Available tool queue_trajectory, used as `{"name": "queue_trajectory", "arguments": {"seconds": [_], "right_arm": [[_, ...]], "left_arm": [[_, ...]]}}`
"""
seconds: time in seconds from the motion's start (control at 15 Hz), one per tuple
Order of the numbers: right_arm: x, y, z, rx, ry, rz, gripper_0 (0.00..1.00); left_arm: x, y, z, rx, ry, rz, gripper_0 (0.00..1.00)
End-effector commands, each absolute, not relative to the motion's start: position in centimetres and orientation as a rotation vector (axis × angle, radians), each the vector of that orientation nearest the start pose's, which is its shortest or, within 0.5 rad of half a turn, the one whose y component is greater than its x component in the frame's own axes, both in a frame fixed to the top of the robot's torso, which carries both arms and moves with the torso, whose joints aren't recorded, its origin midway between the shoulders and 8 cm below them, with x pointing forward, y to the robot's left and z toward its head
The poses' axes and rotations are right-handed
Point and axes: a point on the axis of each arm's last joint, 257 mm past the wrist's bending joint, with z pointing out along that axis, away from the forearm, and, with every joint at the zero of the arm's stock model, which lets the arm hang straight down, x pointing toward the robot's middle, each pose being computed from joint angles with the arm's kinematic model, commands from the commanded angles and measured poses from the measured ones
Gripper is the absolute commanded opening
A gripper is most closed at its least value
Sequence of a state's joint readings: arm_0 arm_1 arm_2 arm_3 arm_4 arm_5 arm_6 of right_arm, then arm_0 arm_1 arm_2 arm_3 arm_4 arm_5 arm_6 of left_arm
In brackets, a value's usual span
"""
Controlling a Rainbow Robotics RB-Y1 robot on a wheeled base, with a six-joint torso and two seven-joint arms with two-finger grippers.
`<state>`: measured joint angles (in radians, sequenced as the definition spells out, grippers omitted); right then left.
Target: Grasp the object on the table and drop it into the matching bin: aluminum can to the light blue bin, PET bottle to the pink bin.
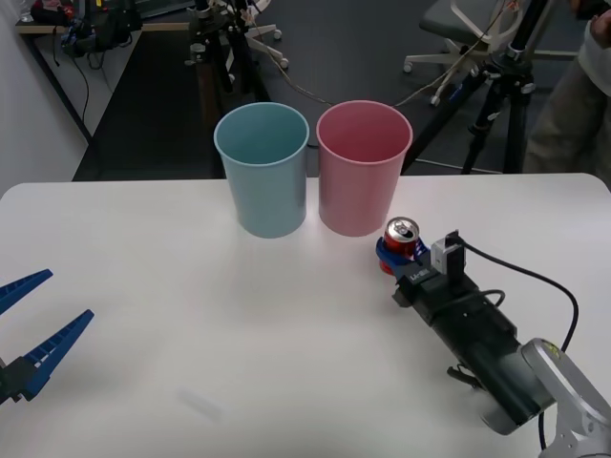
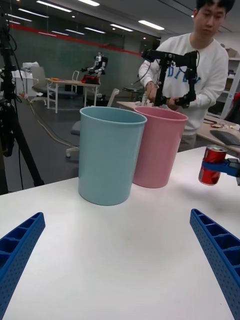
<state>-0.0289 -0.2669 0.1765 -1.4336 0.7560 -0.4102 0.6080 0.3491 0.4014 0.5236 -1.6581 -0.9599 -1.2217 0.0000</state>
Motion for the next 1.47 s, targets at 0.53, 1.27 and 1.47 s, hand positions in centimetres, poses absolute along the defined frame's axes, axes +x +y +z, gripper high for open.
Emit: {"name": "queue_trajectory", "arguments": {"seconds": [0.53, 1.27, 1.47], "right_arm": [[43.1, -10.1, -14.3, -0.39, 1.404, 0.548, 0.0], [46.4, -3.7, -2.7, -0.466, 1.199, 0.508, 0.0], [50.8, -1.4, -0.8, -0.476, 1.183, 0.487, 0.0]], "left_arm": [[34.2, 33.0, -16.9, 0.465, 1.441, -0.567, 1.0], [34.2, 33.0, -16.9, 0.465, 1.441, -0.567, 1.0], [34.2, 33.0, -16.9, 0.465, 1.441, -0.567, 1.0]]}}
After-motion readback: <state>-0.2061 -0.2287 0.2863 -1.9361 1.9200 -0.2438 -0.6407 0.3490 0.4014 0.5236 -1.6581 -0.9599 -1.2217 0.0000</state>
